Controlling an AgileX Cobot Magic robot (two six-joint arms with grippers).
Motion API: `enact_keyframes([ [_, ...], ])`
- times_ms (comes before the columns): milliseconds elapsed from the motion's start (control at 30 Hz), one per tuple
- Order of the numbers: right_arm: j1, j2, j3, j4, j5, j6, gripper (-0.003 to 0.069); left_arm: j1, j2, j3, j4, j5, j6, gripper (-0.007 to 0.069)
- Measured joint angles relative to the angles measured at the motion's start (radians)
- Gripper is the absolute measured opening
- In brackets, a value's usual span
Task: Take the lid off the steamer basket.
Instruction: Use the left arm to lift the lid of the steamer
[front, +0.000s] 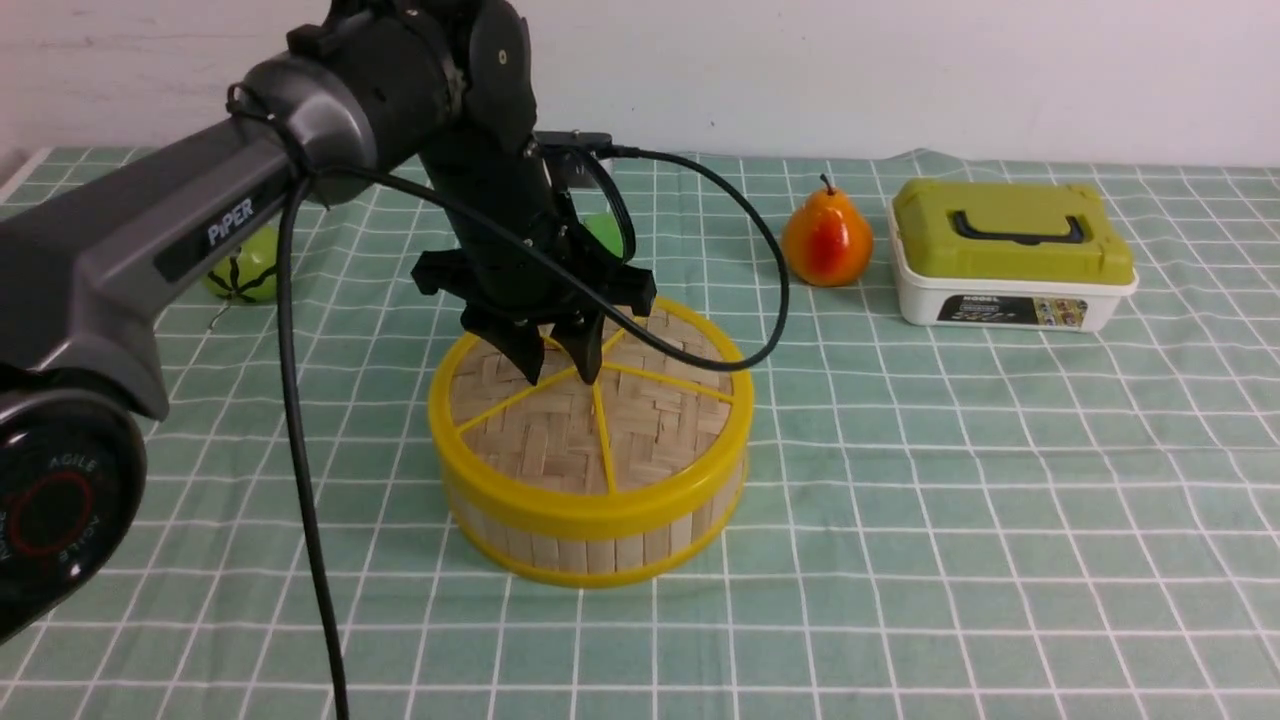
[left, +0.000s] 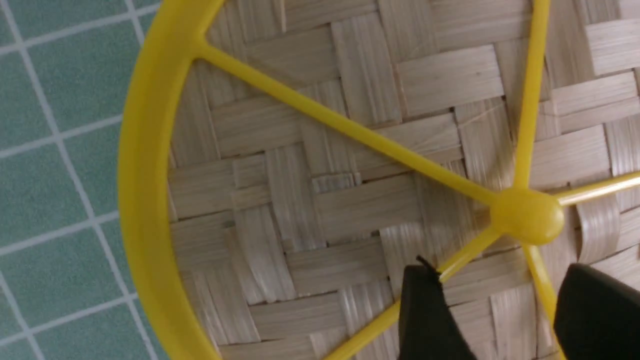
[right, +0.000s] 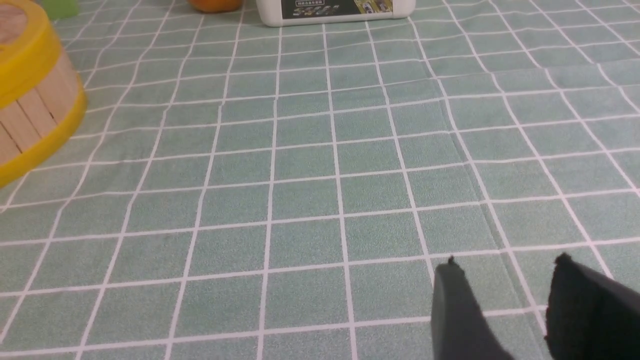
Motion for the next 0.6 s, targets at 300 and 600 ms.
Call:
enact_keyframes([
  [300,0.000,0.000,0.000,0.000,0.000,0.000,0.0240,-0.061,0.001,0.000,0.108,-0.040,0.039,0.0329],
  [600,0.000,0.000,0.000,0.000,0.000,0.000,0.0240,-0.067,0.001,0.000,0.152,-0.083,0.041,0.0288],
])
